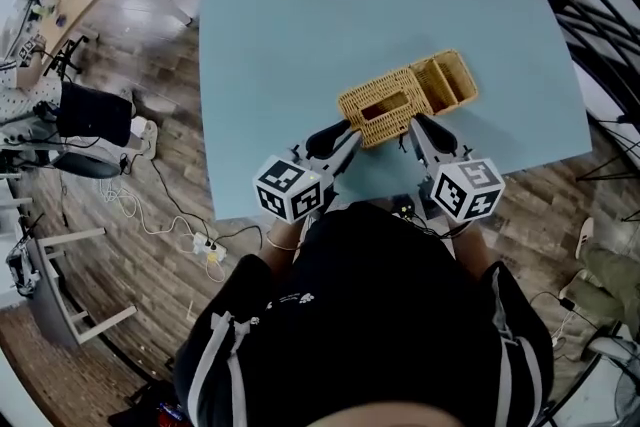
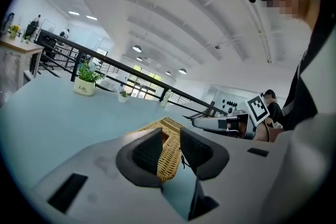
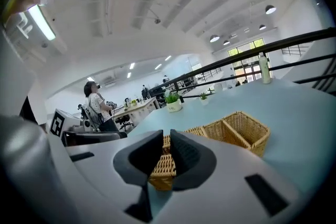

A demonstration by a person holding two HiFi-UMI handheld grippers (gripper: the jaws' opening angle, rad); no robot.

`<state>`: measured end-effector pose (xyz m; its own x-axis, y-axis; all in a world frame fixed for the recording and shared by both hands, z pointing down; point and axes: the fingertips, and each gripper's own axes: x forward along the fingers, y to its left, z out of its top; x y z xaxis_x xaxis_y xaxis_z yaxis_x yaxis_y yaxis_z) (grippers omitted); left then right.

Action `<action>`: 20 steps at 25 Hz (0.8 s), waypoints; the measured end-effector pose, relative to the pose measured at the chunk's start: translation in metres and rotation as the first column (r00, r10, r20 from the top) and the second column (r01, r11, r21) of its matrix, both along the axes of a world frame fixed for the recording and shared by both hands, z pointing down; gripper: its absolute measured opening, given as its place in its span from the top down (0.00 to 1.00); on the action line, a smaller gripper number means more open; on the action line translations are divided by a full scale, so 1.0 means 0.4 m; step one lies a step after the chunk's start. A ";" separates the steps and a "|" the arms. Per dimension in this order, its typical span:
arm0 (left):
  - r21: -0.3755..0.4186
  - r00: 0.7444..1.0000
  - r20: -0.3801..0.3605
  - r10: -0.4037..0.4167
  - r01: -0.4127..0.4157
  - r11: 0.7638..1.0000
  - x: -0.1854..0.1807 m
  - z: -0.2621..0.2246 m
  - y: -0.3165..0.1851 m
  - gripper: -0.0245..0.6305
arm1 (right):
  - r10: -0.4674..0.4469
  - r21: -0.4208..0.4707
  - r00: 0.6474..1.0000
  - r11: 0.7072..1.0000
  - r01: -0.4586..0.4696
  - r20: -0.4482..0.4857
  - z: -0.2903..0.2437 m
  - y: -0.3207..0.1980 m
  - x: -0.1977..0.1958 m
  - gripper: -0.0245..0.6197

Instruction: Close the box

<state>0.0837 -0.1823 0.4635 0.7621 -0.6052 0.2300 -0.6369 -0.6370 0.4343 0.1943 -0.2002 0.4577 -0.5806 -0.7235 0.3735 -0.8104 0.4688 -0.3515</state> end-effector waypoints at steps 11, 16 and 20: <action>0.186 0.997 0.044 -0.066 0.057 0.981 -0.039 -0.128 -0.045 0.92 | 0.041 0.162 0.996 0.985 -0.053 0.073 -0.145 -0.041 0.031 0.96; 0.232 0.996 0.043 -0.077 0.065 0.971 -0.057 -0.172 -0.031 0.93 | 0.020 0.226 0.997 0.973 -0.035 0.069 -0.198 -0.018 0.004 0.96; 0.238 0.995 0.075 -0.061 0.042 0.970 -0.047 -0.173 -0.026 0.93 | 0.004 0.249 0.999 0.968 -0.016 0.048 -0.215 -0.010 -0.009 0.96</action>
